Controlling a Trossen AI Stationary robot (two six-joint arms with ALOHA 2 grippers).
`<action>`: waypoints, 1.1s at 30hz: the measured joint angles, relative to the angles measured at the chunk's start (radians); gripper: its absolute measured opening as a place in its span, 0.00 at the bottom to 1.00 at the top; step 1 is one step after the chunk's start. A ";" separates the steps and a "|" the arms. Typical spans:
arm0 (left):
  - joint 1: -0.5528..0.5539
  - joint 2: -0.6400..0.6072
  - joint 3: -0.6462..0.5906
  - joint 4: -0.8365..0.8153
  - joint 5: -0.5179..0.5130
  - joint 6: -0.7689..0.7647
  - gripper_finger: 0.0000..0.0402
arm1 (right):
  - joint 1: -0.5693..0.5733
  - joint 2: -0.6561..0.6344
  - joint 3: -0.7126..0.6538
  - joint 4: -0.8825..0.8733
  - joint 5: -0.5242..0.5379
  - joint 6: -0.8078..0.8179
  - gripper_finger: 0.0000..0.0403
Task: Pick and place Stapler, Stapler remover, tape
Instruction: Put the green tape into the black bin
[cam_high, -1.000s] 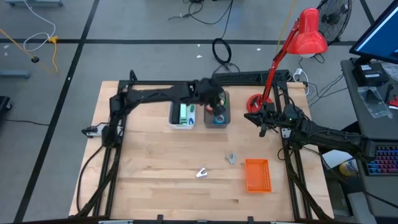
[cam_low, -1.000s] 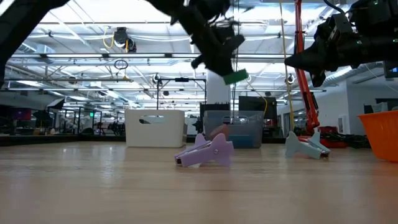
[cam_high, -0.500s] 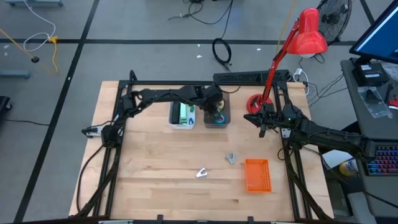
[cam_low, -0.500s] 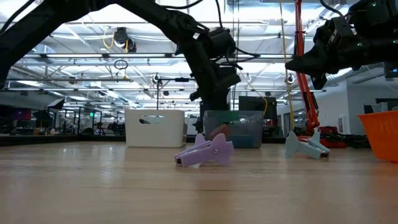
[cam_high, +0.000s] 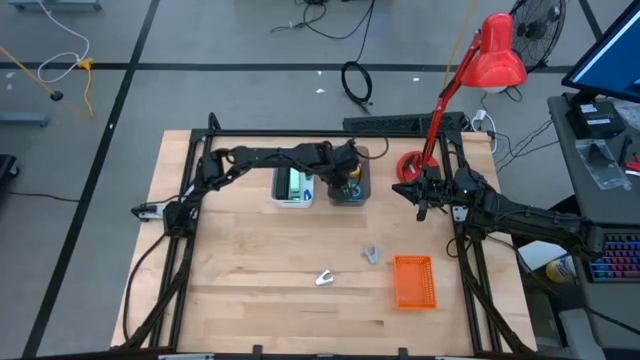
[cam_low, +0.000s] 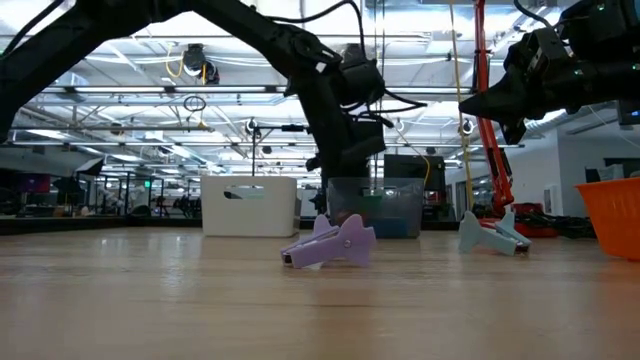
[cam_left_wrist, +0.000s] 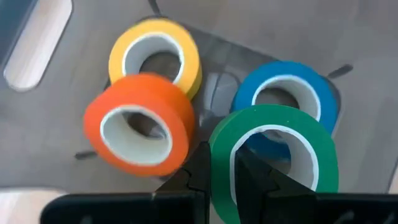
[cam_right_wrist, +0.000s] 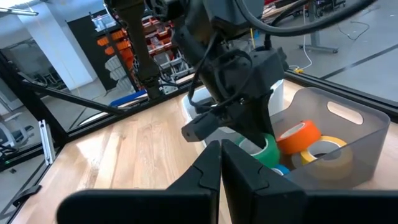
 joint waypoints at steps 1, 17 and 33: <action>0.000 0.000 0.000 -0.005 0.000 -0.002 0.09 | 0.000 0.000 0.000 0.000 0.000 0.002 0.01; -0.003 0.008 -0.001 -0.016 0.025 0.002 0.21 | 0.000 0.000 0.000 0.000 0.000 0.002 0.01; -0.002 -0.010 -0.001 -0.037 0.019 -0.055 0.44 | 0.000 0.000 0.000 0.000 0.000 0.003 0.01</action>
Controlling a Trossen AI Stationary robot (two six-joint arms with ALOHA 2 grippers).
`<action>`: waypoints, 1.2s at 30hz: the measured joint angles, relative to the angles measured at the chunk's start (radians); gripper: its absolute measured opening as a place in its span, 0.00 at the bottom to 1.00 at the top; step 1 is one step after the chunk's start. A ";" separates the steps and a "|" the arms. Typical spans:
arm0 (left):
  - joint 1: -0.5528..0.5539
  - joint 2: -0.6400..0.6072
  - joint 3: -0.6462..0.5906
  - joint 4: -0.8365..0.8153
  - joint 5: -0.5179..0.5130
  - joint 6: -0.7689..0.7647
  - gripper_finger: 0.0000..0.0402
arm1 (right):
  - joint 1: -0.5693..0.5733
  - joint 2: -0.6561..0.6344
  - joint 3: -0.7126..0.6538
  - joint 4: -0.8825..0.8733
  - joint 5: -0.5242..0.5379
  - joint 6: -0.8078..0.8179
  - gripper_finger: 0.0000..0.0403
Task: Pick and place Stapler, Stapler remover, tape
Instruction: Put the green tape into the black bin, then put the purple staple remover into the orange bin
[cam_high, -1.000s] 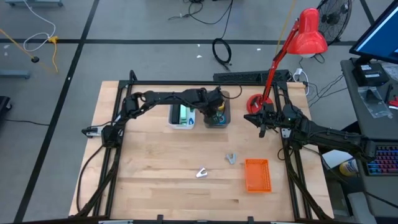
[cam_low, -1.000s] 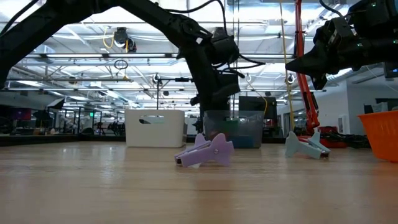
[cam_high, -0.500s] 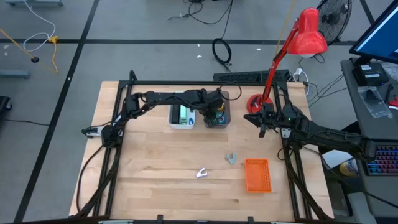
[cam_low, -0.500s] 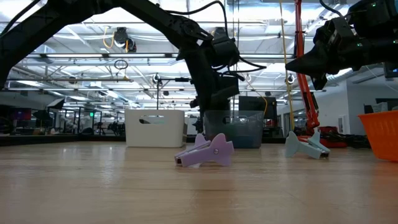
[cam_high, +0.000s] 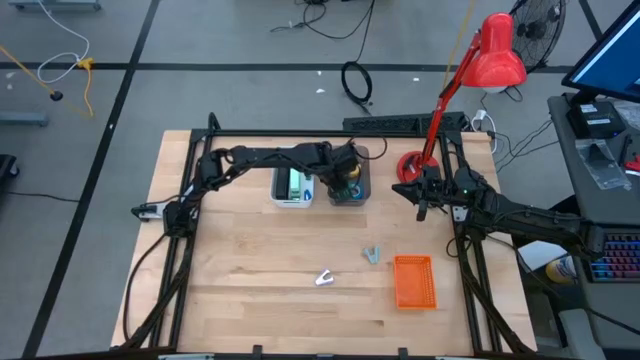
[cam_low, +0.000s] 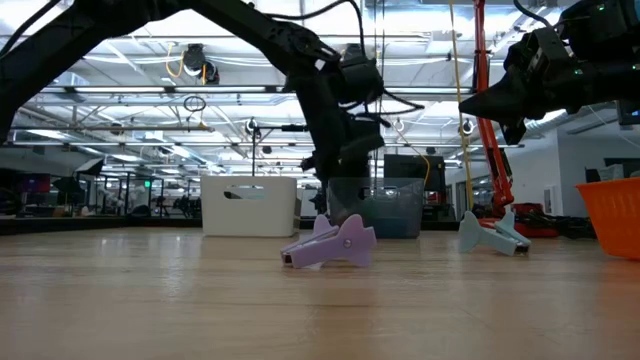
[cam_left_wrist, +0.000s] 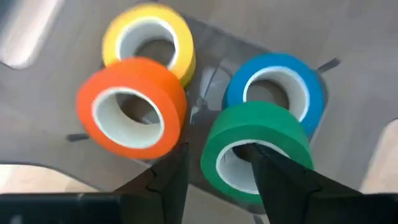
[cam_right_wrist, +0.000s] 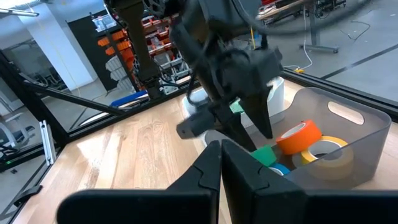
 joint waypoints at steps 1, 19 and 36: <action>0.000 -0.012 0.000 -0.001 0.000 0.000 0.45 | 0.000 0.000 0.000 0.000 0.000 0.000 0.01; -0.193 -0.252 0.003 -0.195 0.140 -0.238 0.49 | 0.000 0.000 0.000 0.000 -0.001 0.000 0.01; -0.562 -0.161 -0.003 -0.256 -0.108 -0.362 0.49 | 0.000 0.000 0.000 -0.003 -0.001 0.000 0.01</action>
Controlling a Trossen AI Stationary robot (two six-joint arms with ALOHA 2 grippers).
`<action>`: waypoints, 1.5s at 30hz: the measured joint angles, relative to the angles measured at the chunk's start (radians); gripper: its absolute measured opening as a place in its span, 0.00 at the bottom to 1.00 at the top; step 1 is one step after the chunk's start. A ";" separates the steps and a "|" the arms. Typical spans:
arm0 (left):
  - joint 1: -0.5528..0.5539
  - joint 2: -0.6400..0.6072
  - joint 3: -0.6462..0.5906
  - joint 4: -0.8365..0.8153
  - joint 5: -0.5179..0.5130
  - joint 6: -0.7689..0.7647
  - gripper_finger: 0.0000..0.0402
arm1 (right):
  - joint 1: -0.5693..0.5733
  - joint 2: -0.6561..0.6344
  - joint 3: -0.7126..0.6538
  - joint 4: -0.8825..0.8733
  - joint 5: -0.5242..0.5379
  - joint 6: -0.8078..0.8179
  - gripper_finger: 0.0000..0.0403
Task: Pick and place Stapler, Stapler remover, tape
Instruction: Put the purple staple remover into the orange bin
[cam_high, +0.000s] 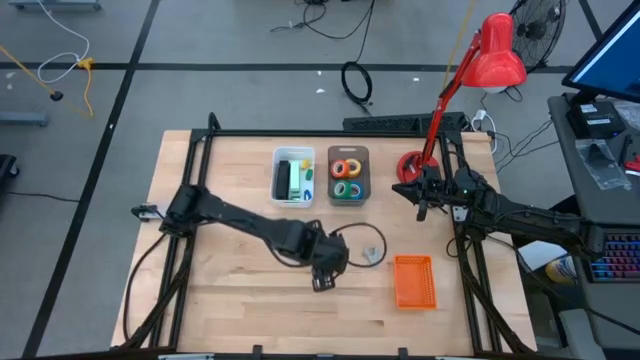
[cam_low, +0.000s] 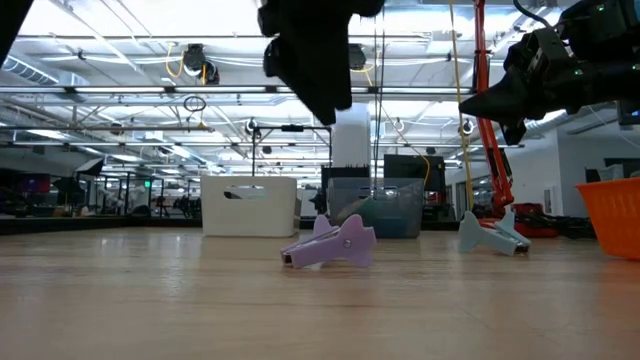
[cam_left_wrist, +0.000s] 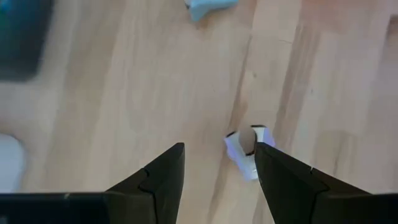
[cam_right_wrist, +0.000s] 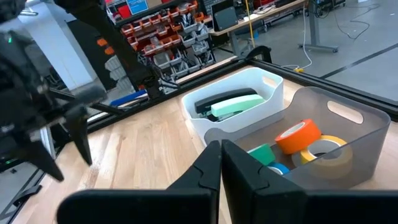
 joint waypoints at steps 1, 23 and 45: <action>-0.006 0.005 -0.006 0.007 -0.001 -0.027 0.49 | 0.000 0.000 0.000 -0.002 0.000 0.000 0.01; 0.023 0.028 -0.254 0.234 0.115 -0.351 0.49 | 0.000 0.002 0.000 -0.019 -0.002 0.000 0.01; 0.012 0.027 -0.254 0.176 0.132 -0.374 0.49 | 0.000 0.002 0.000 -0.019 -0.004 0.000 0.01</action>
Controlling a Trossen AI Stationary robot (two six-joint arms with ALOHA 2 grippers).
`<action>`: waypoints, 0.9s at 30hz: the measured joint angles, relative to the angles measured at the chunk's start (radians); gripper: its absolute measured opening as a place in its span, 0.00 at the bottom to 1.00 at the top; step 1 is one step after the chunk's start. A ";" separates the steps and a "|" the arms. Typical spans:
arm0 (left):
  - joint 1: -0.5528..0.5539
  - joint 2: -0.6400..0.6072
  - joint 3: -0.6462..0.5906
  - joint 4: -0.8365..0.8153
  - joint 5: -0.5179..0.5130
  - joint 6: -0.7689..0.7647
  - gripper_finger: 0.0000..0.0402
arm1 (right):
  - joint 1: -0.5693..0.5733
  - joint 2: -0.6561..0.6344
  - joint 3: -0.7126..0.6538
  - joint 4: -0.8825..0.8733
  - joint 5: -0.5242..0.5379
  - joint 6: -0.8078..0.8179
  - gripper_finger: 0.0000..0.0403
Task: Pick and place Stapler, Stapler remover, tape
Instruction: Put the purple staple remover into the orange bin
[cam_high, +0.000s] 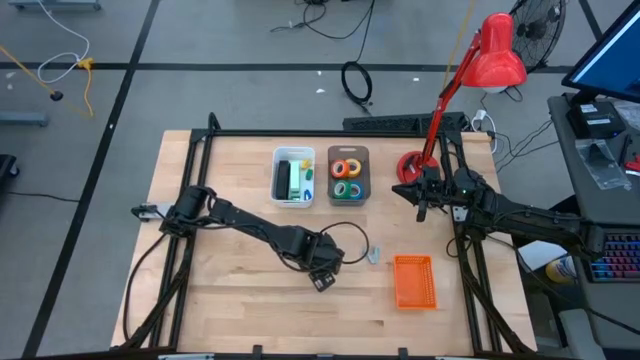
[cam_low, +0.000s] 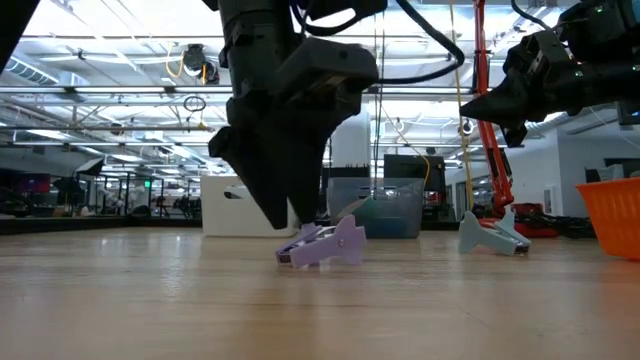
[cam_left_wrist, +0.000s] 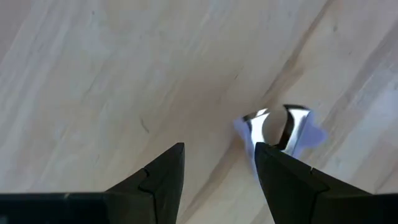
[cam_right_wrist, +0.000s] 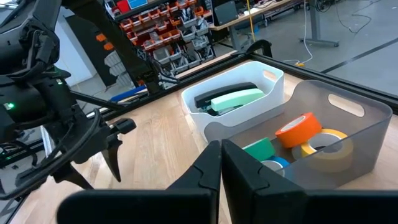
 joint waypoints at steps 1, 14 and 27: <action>0.000 0.000 0.000 0.007 0.000 0.000 0.49 | 0.000 0.000 0.000 0.000 0.000 0.000 0.01; 0.007 -0.002 -0.047 0.076 0.024 -0.031 0.49 | 0.000 0.000 0.000 0.000 0.000 0.000 0.01; 0.011 -0.002 -0.051 0.161 0.026 -0.024 0.15 | 0.000 0.000 0.000 0.000 0.000 0.000 0.01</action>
